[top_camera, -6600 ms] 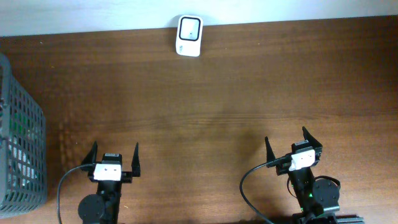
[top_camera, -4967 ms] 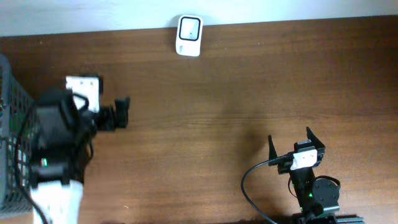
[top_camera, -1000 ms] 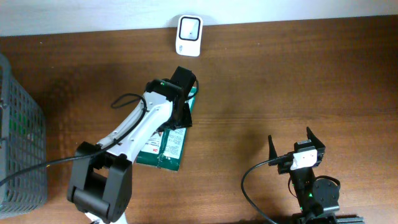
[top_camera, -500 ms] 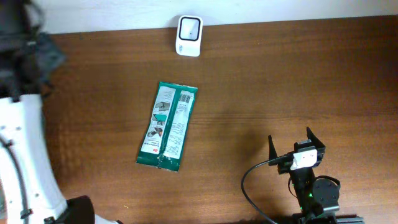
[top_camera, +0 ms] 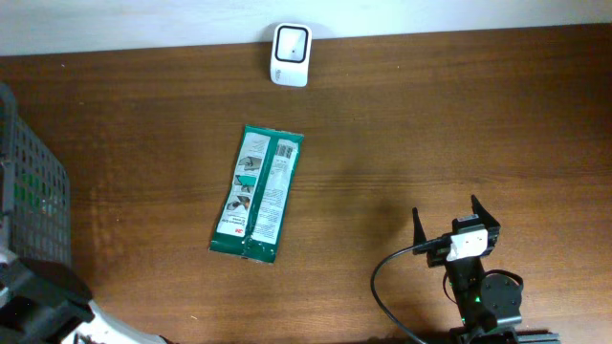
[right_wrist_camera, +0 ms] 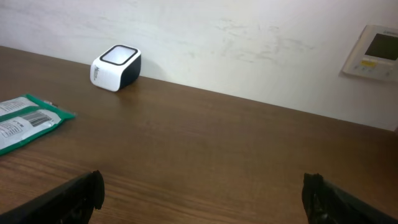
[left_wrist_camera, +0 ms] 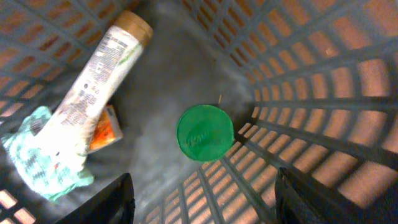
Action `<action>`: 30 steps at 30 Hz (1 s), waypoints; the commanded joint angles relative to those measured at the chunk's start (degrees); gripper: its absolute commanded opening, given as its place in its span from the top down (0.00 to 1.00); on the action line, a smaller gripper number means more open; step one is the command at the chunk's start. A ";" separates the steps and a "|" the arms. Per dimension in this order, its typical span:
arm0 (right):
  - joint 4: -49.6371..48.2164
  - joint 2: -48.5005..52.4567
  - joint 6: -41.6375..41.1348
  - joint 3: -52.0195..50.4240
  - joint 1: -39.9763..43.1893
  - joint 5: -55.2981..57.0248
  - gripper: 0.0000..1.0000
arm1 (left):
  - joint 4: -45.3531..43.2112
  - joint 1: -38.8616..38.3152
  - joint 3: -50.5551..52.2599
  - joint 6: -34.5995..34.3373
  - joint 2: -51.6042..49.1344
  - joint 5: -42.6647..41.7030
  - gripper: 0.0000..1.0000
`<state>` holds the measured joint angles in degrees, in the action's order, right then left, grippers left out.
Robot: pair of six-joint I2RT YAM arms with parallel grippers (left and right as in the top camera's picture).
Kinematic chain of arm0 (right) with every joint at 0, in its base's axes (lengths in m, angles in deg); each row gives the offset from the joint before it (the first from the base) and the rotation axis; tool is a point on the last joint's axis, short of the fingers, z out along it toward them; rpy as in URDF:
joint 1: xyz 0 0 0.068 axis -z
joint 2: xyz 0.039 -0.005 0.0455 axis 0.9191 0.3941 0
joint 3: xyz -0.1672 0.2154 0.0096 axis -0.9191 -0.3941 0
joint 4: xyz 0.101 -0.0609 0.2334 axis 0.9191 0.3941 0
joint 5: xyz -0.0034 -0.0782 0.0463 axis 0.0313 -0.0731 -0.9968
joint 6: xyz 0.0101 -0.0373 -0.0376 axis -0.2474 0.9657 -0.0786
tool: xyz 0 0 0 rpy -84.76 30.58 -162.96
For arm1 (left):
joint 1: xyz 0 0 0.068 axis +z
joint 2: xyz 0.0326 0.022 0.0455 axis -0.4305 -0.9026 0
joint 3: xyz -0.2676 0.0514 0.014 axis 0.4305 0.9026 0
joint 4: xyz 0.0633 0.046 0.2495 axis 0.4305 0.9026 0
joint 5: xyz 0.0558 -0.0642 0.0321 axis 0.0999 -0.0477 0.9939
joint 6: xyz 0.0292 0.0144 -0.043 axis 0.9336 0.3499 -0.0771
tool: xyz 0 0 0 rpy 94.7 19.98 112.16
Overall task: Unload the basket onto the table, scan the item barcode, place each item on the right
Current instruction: 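Reach the left gripper back into the basket and grasp the green jar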
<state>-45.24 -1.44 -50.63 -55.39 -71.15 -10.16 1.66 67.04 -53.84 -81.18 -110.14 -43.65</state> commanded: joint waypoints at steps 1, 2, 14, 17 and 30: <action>0.20 -0.44 -0.22 -0.31 0.26 0.11 0.02 | -2.91 0.28 2.99 6.25 -3.76 -1.01 0.38; 0.20 -0.44 -0.22 -0.31 0.26 0.11 0.02 | -5.07 0.26 4.39 8.22 -4.48 -1.99 0.37; 0.20 -0.44 -0.22 -0.31 0.26 0.11 0.02 | -21.75 0.33 21.64 15.85 -5.09 -6.19 0.25; 0.20 -0.44 -0.22 -0.31 0.26 0.11 0.02 | -22.62 0.26 21.64 15.85 -5.22 -6.99 0.23; 0.20 -0.44 -0.22 -0.31 0.26 0.11 0.02 | -23.43 0.26 21.64 15.74 -10.62 -9.92 0.36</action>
<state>-45.24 -1.46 -50.63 -55.41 -71.15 -10.16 -24.43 68.02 -32.71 -65.40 -120.34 -51.56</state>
